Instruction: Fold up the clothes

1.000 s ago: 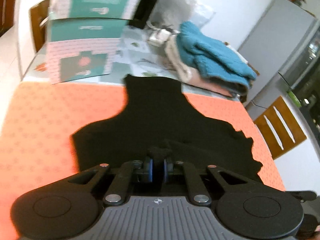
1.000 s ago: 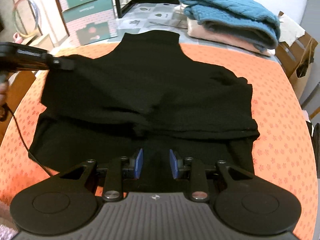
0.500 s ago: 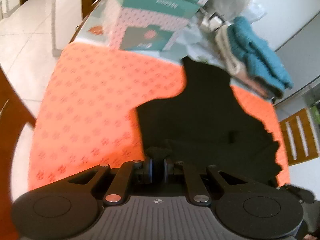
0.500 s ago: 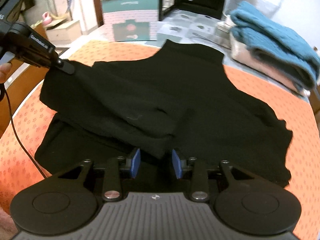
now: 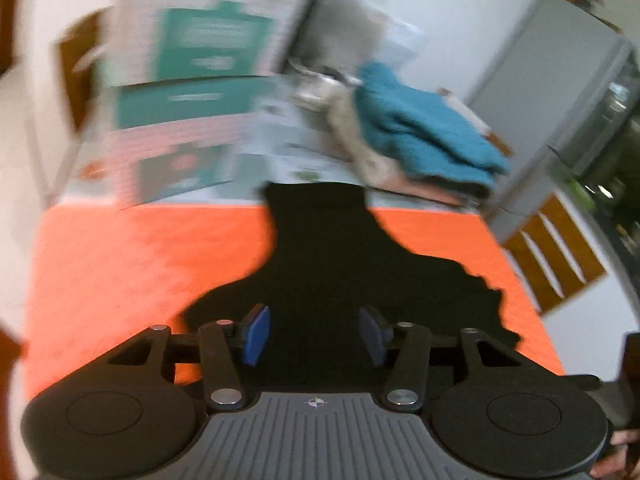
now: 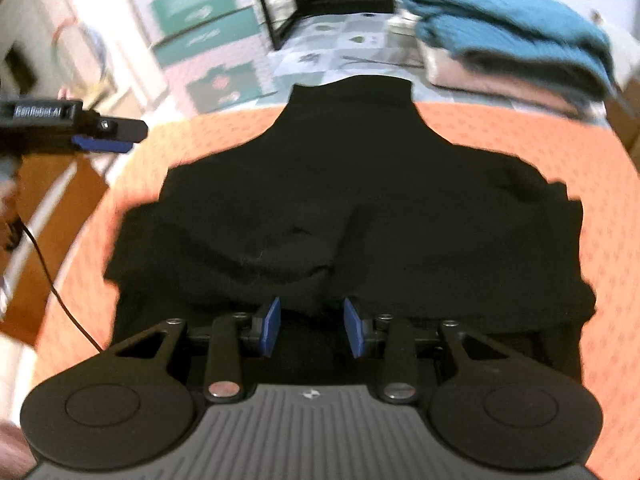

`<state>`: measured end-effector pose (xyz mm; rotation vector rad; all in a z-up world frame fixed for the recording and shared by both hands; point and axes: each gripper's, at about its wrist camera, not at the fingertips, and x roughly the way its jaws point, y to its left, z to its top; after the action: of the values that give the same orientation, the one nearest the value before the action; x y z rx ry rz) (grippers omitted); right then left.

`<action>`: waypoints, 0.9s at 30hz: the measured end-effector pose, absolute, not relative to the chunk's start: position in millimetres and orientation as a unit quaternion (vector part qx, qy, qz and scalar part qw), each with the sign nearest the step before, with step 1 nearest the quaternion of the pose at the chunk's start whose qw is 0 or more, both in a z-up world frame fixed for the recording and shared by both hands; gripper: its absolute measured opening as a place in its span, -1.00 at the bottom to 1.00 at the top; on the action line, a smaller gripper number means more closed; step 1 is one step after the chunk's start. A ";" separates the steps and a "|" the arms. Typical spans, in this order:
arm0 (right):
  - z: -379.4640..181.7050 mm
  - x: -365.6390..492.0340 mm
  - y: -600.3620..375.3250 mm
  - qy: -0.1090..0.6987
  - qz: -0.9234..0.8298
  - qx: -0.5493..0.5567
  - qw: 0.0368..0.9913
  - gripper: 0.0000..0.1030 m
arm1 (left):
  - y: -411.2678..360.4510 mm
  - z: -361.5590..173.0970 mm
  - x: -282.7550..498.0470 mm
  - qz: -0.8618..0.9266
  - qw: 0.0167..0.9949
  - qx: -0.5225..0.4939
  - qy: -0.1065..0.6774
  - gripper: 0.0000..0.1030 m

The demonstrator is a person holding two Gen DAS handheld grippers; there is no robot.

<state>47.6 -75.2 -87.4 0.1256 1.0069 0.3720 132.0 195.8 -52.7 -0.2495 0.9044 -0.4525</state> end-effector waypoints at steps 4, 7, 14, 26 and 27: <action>-94.8 52.9 -78.1 0.484 0.177 0.093 0.852 -0.22 | 145.3 -70.3 158.9 -0.281 0.835 -0.079 0.466 0.09; -101.0 56.9 -78.9 0.488 0.178 0.113 0.847 -0.22 | 110.5 -87.4 174.1 -0.317 0.810 -0.054 0.491 0.12; -111.4 61.1 -81.7 0.494 0.183 0.143 0.838 -0.25 | 62.7 -126.2 190.6 -0.358 0.764 -0.003 0.536 0.13; -115.5 54.6 -92.2 0.484 0.173 0.135 0.847 -0.83 | 67.3 -109.4 198.0 -0.350 0.800 -0.076 0.482 -0.89; -116.8 54.4 -93.3 0.485 0.170 0.134 0.847 -0.83 | 65.1 -111.4 201.2 -0.344 0.799 -0.080 0.486 -0.87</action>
<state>54.4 -93.3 -116.8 0.2831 1.0229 0.3583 201.2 65.0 -111.4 -0.1712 1.0433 -0.7380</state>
